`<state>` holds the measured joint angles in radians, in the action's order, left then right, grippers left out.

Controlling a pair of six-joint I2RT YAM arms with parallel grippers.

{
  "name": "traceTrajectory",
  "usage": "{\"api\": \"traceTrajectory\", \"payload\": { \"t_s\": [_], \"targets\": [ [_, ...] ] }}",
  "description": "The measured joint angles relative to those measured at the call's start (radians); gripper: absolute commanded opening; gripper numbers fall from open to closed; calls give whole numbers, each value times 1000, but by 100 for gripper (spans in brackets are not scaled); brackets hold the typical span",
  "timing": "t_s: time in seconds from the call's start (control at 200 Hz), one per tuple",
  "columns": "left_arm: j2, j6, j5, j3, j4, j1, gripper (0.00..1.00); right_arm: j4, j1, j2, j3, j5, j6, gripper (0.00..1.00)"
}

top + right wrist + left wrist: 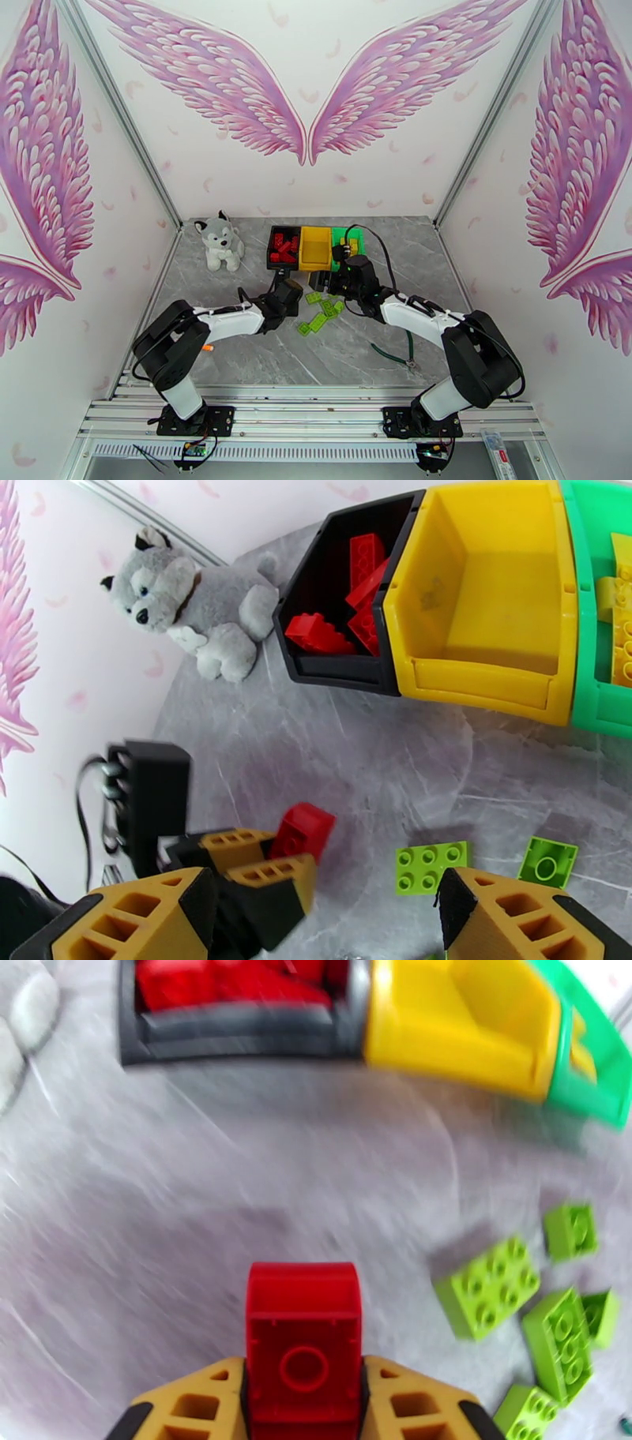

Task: Sort the legos into containers by color

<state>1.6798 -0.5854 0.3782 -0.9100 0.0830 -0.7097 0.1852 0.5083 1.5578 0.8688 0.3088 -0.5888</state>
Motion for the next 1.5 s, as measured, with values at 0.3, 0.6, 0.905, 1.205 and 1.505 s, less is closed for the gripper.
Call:
{"api": "traceTrajectory", "payload": {
  "t_s": [0.3,0.6,0.905,1.205,1.505],
  "targets": [
    [6,108,-89,-274,100,163,31,35,0,65,0,63,-32,77],
    [275,171,-183,-681,181,259,53,43,0,66,1,67,-39,78],
    [357,193,-212,-756,240,262,74,32,0,32,1,40,-30,79],
    [69,209,-158,-435,169,146,80,31,0,15,-2,19,-20,80],
    [-169,210,-82,-52,73,-7,80,20,7,-29,-22,-45,-16,79]
  ]
}}
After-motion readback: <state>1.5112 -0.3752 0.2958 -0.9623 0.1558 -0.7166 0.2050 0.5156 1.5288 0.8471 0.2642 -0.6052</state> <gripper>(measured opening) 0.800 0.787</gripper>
